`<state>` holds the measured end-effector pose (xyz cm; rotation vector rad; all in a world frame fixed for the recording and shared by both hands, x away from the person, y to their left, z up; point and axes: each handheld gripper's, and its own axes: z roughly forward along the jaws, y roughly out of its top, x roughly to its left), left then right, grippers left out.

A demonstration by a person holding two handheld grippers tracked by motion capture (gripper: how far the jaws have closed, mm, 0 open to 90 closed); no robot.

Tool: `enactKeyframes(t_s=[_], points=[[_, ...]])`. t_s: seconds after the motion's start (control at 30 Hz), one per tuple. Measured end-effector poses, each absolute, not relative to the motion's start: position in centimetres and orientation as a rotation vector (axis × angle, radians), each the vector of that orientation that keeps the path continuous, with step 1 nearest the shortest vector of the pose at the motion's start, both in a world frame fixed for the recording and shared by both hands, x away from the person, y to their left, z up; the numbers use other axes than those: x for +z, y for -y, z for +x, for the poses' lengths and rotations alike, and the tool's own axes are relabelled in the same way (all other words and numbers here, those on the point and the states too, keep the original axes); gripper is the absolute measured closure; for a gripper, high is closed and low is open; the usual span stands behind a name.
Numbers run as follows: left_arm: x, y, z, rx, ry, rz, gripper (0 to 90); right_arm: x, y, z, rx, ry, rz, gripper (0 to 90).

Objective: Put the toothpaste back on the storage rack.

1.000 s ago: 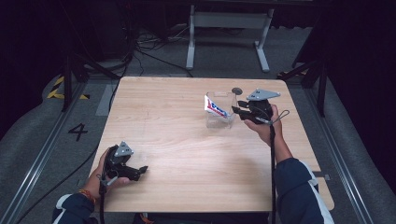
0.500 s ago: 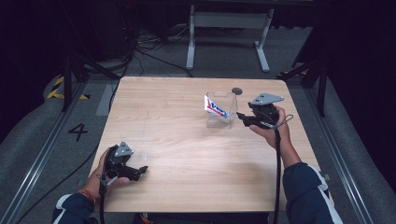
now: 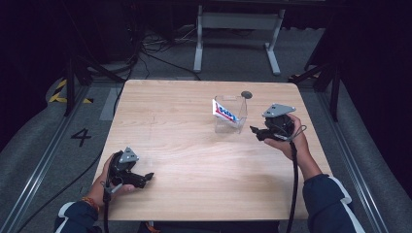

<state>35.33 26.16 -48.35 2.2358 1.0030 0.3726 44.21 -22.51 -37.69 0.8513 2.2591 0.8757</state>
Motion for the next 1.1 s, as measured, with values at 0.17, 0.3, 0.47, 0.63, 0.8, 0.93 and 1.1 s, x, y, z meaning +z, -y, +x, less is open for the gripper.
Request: enactKeyframes(t_s=[0.17, 0.3, 0.47, 0.63, 0.8, 0.93, 1.1], points=[[-48.3, -26.2, 35.4, 0.377, -1.001, 2.236, 1.0, -38.1, 22.8, 43.6, 0.855, -2.28, 0.847, 27.5], [-48.3, -26.2, 35.3, 0.373, -1.003, 2.236, 1.0, -38.4, 23.1, 43.3, 0.846, -2.29, 0.841, 27.5], [-48.3, -26.2, 35.4, 0.377, -1.0, 2.236, 1.0, -38.7, 23.5, 42.7, 0.843, -2.299, 0.844, 27.1], [-48.3, -26.2, 35.4, 0.377, -1.0, 2.236, 1.0, -39.3, 24.0, 41.9, 0.839, -2.313, 0.837, 27.1], [-48.3, -26.2, 35.4, 0.377, -1.0, 2.237, 1.0, -40.0, 24.5, 41.2, 0.825, -2.331, 0.826, 26.9], [-48.3, -26.2, 35.3, 0.373, -1.003, 2.236, 1.0, -40.6, 25.0, 40.7, 0.817, -2.335, 0.833, 26.9], [-48.3, -26.2, 35.4, 0.377, -1.0, 2.236, 1.0, -41.6, 25.7, 39.9, 0.801, -2.346, 0.834, 26.7]])
